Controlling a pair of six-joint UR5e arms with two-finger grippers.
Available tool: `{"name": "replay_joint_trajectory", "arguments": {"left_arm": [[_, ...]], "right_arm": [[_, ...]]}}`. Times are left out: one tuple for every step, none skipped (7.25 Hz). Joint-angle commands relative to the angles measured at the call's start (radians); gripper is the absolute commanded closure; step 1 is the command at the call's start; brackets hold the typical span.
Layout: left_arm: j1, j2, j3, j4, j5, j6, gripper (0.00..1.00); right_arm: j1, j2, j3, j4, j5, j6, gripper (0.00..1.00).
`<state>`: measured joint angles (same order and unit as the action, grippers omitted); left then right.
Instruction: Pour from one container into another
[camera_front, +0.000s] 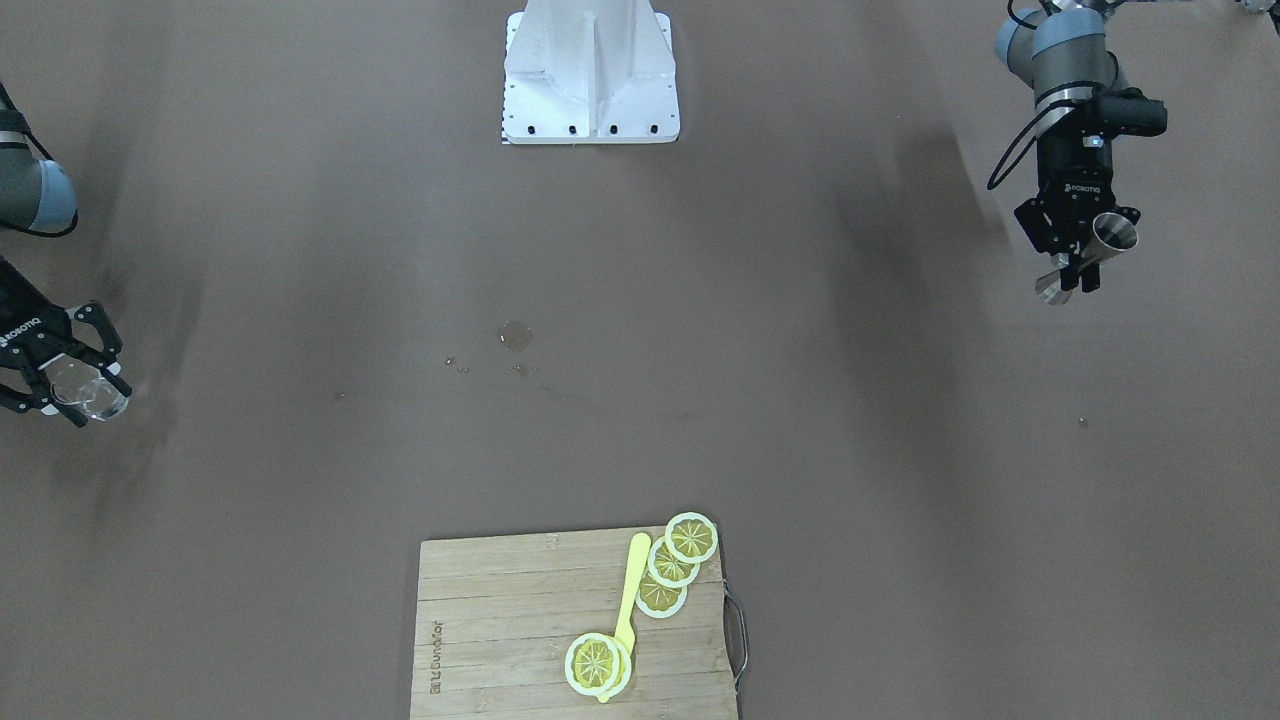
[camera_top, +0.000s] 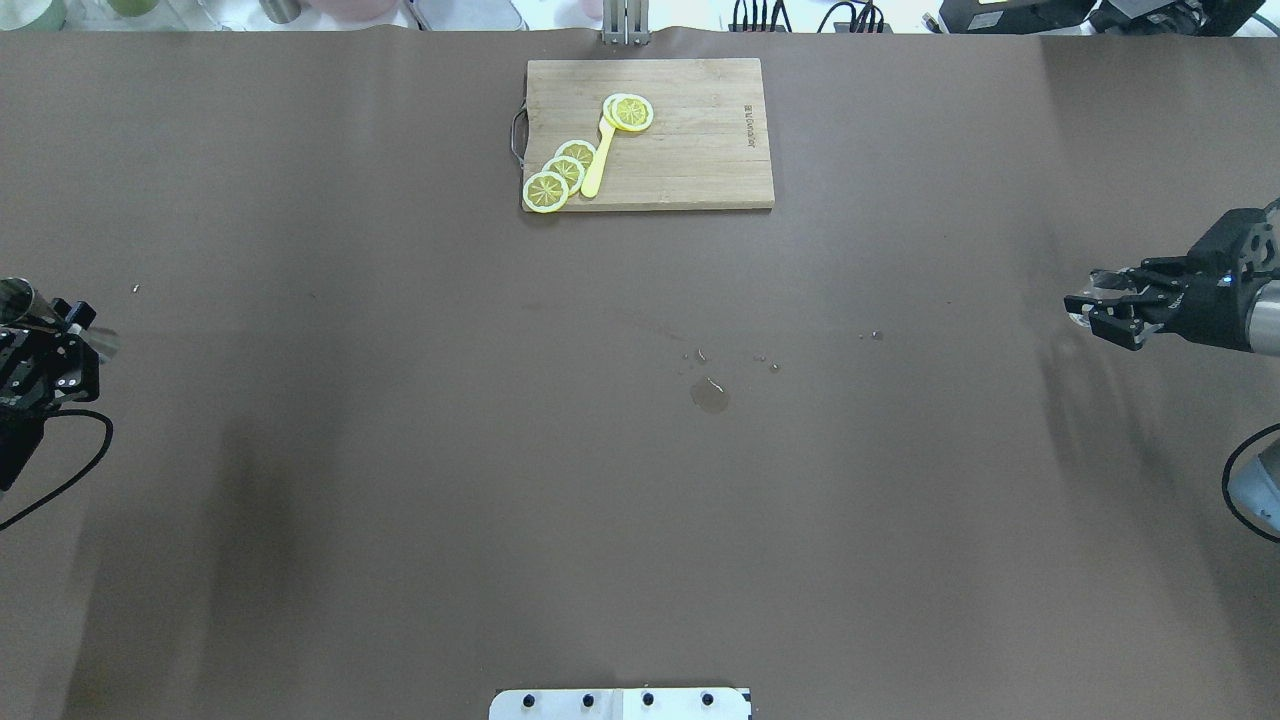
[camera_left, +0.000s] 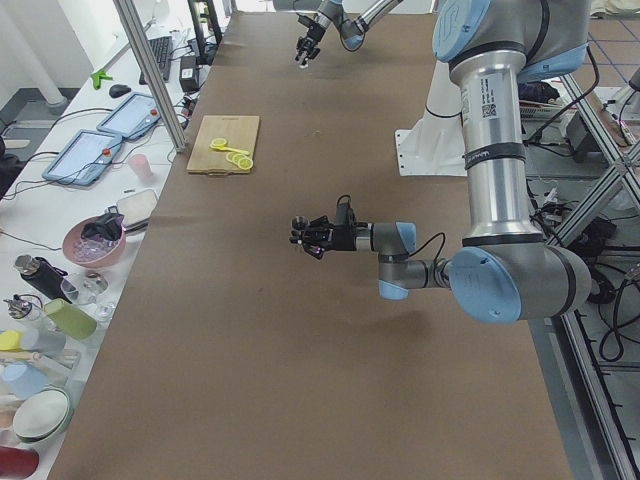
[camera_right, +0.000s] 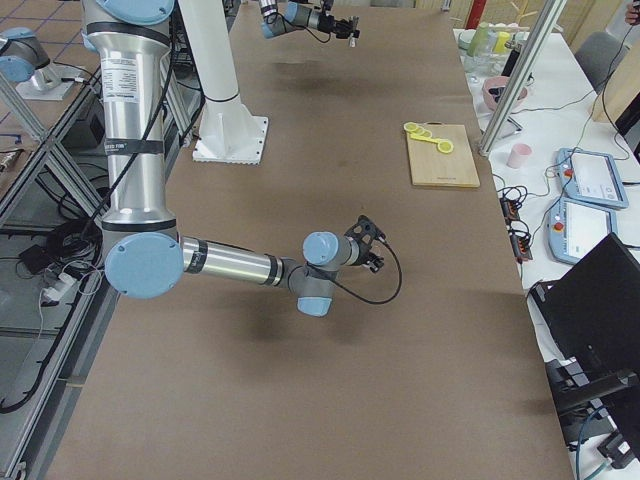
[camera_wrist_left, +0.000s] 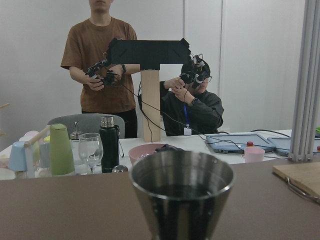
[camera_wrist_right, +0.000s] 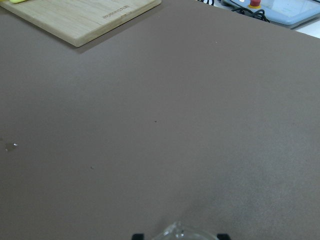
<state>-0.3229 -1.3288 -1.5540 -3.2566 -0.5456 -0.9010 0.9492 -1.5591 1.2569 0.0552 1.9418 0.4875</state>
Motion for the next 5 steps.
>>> {"name": "replay_joint_trajectory", "arguments": {"left_arm": [[0.024, 0.003, 0.095, 0.003, 0.065, -0.117, 1.0], [0.036, 0.003, 0.142, 0.003, 0.102, -0.121, 1.0], [0.05, 0.005, 0.169, 0.018, 0.107, -0.163, 1.0], [0.05, 0.005, 0.169, 0.065, 0.104, -0.217, 1.0], [0.05, 0.005, 0.173, 0.07, 0.101, -0.22, 1.0]], "right_arm": [[-0.032, 0.007, -0.005, 0.0, -0.026, 0.0, 1.0], [-0.043, 0.007, -0.01, 0.0, -0.027, 0.0, 1.0], [-0.049, 0.007, -0.011, 0.0, -0.029, 0.0, 1.0], [-0.05, 0.008, -0.013, 0.002, -0.03, 0.0, 1.0], [-0.053, 0.008, -0.014, 0.002, -0.03, -0.001, 1.0]]}}
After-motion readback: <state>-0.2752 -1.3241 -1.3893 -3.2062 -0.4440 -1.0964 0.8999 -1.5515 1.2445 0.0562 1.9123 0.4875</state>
